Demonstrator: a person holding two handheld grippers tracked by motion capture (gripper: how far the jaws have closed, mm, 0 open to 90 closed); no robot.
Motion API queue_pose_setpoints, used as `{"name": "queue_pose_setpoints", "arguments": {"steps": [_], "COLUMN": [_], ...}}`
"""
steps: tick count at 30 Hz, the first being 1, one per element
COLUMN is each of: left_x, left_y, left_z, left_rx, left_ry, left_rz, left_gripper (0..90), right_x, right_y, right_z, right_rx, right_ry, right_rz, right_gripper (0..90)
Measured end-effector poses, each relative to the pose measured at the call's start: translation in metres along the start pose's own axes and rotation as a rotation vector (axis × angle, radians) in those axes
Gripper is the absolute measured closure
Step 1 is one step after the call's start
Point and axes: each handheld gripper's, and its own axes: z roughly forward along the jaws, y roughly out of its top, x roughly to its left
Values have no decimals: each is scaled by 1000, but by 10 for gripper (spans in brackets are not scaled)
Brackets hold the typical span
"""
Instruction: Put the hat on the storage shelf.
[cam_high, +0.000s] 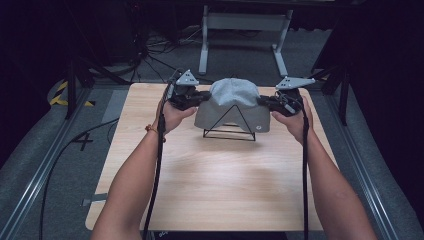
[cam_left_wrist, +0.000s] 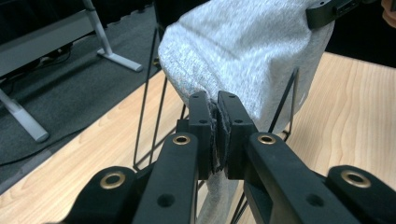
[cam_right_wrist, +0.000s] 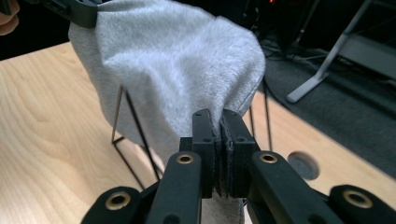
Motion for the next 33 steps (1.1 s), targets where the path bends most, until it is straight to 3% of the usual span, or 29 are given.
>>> {"name": "queue_pose_setpoints", "arguments": {"steps": [8,12,22,25,27,33], "left_x": [-4,-8,-14,-14,-16,-18], "left_y": [-23,-31,-48,-49,-49,-47], "left_z": [10,18,36,37,38,24], "left_rx": [22,67,127,129,141,155], "left_ry": [0,20,23,28,45,84], "left_rz": [-25,4,18,10,25,41], "left_gripper": [851,851,850,847,845,815], "right_x": [5,5,9,9,9,10], "right_y": [-26,-34,-59,-62,-63,-63], "right_z": [15,21,37,38,39,30], "right_rx": [51,69,140,142,139,124], "right_ry": [14,8,-7,-14,-23,-41], "right_rz": [16,19,29,32,38,36], "right_gripper": [858,858,857,856,854,822]}}
